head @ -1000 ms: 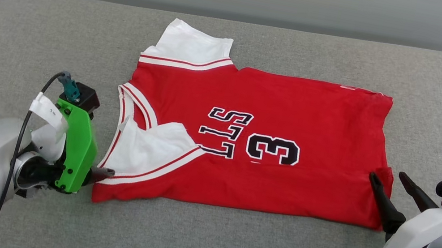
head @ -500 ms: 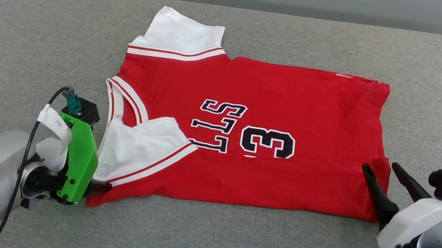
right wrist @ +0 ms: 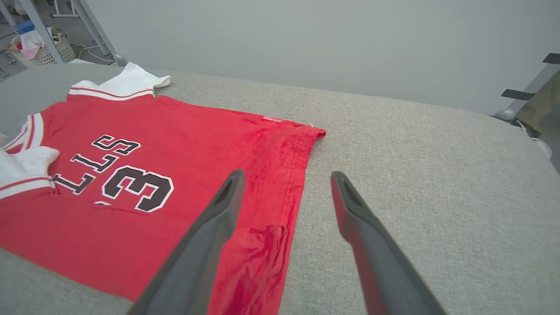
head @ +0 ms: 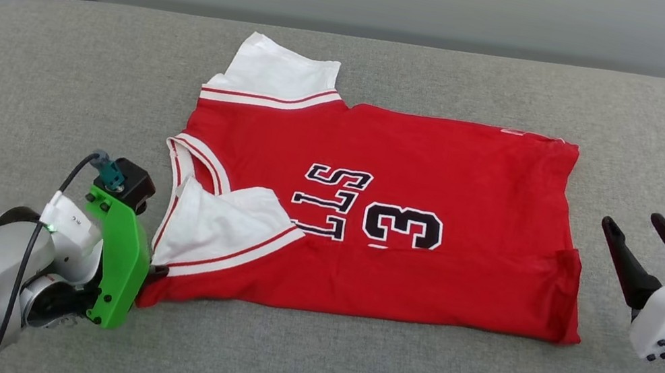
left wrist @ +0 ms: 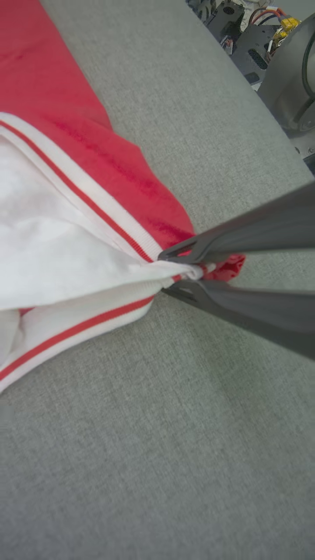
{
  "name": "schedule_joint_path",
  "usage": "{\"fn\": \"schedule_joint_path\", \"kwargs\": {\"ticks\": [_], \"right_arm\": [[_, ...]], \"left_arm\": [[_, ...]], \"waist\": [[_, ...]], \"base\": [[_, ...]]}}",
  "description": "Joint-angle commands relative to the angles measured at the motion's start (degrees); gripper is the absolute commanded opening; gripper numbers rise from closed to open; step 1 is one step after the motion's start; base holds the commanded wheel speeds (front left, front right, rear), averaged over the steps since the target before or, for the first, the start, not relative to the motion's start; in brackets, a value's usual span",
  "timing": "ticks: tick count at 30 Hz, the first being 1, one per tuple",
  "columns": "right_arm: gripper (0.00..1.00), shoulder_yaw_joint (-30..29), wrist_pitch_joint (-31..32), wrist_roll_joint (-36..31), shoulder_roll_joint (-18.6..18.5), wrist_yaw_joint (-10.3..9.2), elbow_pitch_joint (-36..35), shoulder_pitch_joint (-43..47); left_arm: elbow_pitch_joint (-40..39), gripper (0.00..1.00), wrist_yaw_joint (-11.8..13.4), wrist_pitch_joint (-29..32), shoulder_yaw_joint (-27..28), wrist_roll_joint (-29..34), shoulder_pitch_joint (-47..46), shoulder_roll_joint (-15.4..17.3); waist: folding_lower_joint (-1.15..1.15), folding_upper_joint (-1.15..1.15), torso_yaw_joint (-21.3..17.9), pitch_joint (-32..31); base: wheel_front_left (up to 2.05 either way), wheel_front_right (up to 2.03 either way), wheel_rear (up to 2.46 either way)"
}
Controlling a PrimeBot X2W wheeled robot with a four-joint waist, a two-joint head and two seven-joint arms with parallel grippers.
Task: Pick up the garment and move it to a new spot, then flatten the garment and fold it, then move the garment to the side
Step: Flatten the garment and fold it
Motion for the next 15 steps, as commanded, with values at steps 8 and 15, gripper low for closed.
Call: {"fn": "schedule_joint_path", "kwargs": {"ticks": [8, 15], "right_arm": [[1.00, 3.09, 13.38, 1.91, -6.70, -0.04, -3.92, -3.32], [1.00, 8.59, 27.15, 6.91, -10.13, -0.04, -4.38, -3.80]], "left_arm": [[-4.27, 0.00, -0.11, -2.71, 0.05, 3.01, -0.28, 2.05], [-5.39, 0.00, -0.11, -3.26, 0.04, 4.58, -0.81, 1.96]], "waist": [[0.00, 0.00, 1.34, -0.50], [0.00, 0.00, 2.25, 0.25]], "base": [[0.00, 0.00, 0.00], [0.00, 0.00, 0.00]]}}
